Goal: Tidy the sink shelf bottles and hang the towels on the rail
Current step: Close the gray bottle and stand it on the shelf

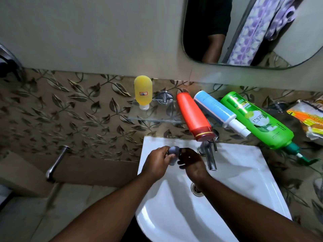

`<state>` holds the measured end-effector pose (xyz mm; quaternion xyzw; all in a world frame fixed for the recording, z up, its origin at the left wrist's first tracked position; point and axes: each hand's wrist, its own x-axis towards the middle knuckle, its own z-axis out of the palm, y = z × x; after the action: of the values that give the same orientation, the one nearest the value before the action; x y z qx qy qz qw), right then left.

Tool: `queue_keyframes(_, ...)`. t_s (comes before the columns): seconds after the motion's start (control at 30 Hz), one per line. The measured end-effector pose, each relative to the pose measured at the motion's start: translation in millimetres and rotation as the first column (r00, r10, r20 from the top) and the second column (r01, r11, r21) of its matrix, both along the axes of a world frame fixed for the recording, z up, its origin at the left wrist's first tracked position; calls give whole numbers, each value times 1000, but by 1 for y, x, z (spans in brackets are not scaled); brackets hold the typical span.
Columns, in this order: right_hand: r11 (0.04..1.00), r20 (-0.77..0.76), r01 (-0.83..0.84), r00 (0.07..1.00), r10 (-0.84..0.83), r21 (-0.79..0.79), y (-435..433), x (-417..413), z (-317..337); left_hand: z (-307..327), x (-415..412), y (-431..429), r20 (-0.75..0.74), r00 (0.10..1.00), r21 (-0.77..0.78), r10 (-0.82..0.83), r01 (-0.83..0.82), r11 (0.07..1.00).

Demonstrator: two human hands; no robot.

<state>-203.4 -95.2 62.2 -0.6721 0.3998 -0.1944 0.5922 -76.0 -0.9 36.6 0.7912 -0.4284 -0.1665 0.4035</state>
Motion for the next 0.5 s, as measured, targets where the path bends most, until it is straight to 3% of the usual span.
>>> queue_keyframes(0.07, 999, 39, -32, 999, 31, 19, 8, -3, 16, 13, 3, 13, -127, 992, -32, 0, -4, 999)
queue_keyframes(0.2, 962, 28, -208, 976, 217, -179, 25, -12, 44, 49, 9, 40, -318, 943, -135, -94, 53, 989)
queue_keyframes(0.37, 945, 149, -281, 940, 306, -170, 41, -5, 84, 102, 12, 61, -352, 929, -194, -112, 44, 980)
queue_keyframes(0.5, 941, 199, -252, 934, 298, -227, 53, 1, 113, 138, 16, 72, -290, 953, -223, -85, 19, 975)
